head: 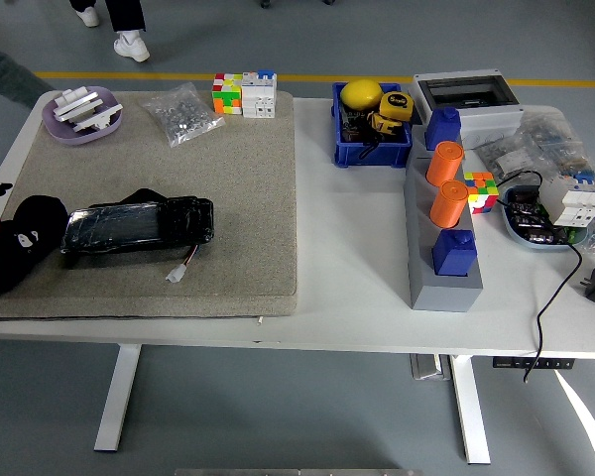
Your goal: Pick the rag up,wipe the panel,place it on the desk
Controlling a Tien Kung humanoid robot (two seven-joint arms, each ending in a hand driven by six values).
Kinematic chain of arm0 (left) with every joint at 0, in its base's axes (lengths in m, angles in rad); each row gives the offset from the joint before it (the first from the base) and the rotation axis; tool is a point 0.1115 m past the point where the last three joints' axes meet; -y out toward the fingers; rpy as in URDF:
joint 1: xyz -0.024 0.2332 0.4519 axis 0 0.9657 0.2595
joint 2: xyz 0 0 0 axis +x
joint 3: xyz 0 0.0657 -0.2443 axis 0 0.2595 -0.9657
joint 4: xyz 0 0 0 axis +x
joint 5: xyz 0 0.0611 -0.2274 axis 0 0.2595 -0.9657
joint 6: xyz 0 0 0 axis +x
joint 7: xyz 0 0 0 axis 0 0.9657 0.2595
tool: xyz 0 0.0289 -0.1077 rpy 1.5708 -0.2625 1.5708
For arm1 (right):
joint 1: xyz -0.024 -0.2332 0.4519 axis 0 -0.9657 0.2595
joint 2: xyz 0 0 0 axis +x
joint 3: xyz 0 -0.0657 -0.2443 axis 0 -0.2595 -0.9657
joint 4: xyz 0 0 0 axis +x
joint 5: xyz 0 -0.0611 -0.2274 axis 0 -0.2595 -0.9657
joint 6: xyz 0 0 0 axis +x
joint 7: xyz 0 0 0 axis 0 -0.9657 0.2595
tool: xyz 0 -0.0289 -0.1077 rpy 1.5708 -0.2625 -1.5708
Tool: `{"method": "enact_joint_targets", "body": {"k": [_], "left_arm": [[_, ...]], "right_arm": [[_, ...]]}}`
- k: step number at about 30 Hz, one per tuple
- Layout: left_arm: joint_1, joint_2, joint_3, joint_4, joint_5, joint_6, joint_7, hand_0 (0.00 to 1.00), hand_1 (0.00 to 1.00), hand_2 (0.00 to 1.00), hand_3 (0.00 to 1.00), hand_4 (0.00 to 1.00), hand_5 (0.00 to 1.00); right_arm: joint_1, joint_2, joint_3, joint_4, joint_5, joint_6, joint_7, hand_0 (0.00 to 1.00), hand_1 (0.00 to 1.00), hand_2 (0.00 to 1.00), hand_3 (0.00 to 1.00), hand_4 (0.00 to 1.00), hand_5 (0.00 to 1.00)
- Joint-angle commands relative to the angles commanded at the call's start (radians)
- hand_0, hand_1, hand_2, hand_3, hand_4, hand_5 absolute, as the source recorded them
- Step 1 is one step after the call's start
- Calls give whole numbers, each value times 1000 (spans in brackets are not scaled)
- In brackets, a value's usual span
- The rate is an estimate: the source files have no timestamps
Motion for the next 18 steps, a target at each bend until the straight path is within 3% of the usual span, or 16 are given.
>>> {"method": "enact_joint_targets", "body": {"k": [2,3,8,9,14,18], "left_arm": [[18,-1,-31,-49,-19,11,-5,742,846,819,794,951,251],[25,1,-38,-73,-33,15,-10,723,818,804,738,927,252],[49,-3,-34,-126,-139,29,-42,723,818,804,738,927,252],[51,-7,-35,-127,-147,30,-43,692,788,777,623,792,278],[65,-56,-44,-141,-244,22,-69,692,788,777,623,792,278],[86,-118,-89,-201,-229,13,-101,664,778,765,606,770,288]], "right_arm": [[-3,2,7,0,-2,0,1,773,618,679,614,998,566],[-5,3,6,0,-2,0,0,773,618,679,614,998,567],[-10,5,10,0,2,-5,-6,773,618,679,614,998,567],[-11,5,9,0,3,-6,-7,773,618,679,614,998,566],[-13,5,-8,0,20,-15,-18,773,618,679,614,998,566],[-15,4,-23,0,33,-18,-25,771,619,679,613,998,566]]}}
